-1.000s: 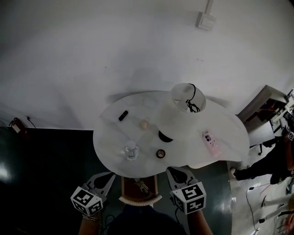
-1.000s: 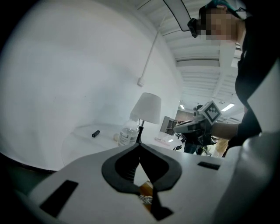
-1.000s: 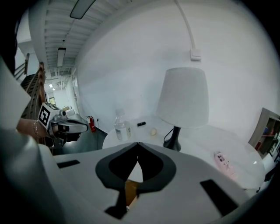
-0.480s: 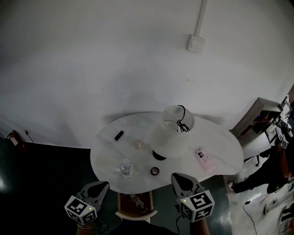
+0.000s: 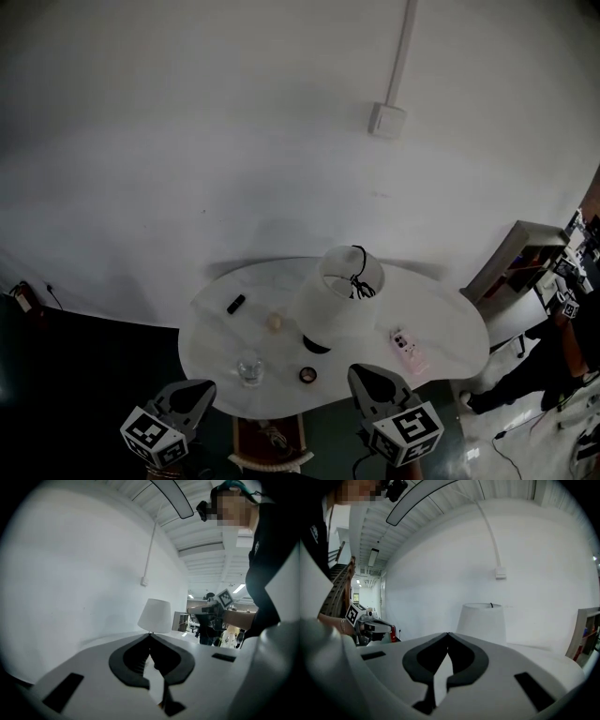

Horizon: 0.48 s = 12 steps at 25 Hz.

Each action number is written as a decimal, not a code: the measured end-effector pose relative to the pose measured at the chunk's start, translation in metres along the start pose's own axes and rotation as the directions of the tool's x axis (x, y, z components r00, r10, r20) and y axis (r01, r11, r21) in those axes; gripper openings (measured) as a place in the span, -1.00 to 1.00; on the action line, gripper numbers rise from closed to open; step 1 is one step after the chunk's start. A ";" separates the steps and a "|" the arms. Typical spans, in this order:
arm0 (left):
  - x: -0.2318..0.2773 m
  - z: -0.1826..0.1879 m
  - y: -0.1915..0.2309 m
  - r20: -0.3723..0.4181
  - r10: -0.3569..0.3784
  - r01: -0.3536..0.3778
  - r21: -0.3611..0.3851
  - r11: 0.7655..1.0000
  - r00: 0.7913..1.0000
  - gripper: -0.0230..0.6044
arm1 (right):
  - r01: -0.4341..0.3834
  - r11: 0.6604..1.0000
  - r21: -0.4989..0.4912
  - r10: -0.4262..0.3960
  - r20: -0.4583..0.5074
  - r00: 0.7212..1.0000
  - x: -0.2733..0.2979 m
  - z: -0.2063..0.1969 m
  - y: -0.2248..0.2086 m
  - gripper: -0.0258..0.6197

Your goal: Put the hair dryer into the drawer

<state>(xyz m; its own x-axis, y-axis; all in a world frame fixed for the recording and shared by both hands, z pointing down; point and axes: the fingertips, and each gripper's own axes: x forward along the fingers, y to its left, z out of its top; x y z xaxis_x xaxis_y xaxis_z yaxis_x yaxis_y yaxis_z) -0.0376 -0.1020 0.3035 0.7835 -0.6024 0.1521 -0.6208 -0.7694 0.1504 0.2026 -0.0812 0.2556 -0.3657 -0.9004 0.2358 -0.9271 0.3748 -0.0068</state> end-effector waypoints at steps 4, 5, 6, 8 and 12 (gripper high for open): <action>0.000 0.013 0.003 0.031 -0.004 0.005 -0.013 1.000 1.000 -0.90 | 0.002 1.000 -0.008 -0.002 0.061 0.998 -0.003 0.019 -0.002 -0.87; 0.000 0.016 0.003 0.036 -0.006 0.006 -0.007 1.000 0.999 -0.90 | 0.005 0.999 -0.034 -0.003 0.061 0.998 -0.004 0.023 -0.002 -0.87; 0.001 0.020 0.003 0.037 -0.006 0.006 0.002 1.000 0.999 -0.90 | 0.004 0.998 -0.061 -0.001 0.059 0.998 -0.004 0.025 -0.002 -0.86; 0.003 0.024 0.003 0.033 -0.004 0.004 0.014 1.000 0.999 -0.90 | -0.008 0.996 -0.086 0.013 0.066 0.998 -0.004 0.031 0.001 -0.86; 0.006 0.028 0.002 0.043 -0.014 0.013 0.017 1.000 0.999 -0.90 | -0.036 0.995 -0.088 0.043 0.080 0.996 -0.001 0.035 0.007 -0.86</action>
<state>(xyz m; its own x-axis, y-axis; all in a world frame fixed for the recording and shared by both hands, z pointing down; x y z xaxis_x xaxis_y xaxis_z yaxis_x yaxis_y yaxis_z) -0.0331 -0.1130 0.2770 0.7924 -0.6004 0.1079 -0.6100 -0.7807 0.1357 0.1940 -0.0854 0.2218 -0.4105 -0.8983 0.1567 -0.9026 0.4247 0.0704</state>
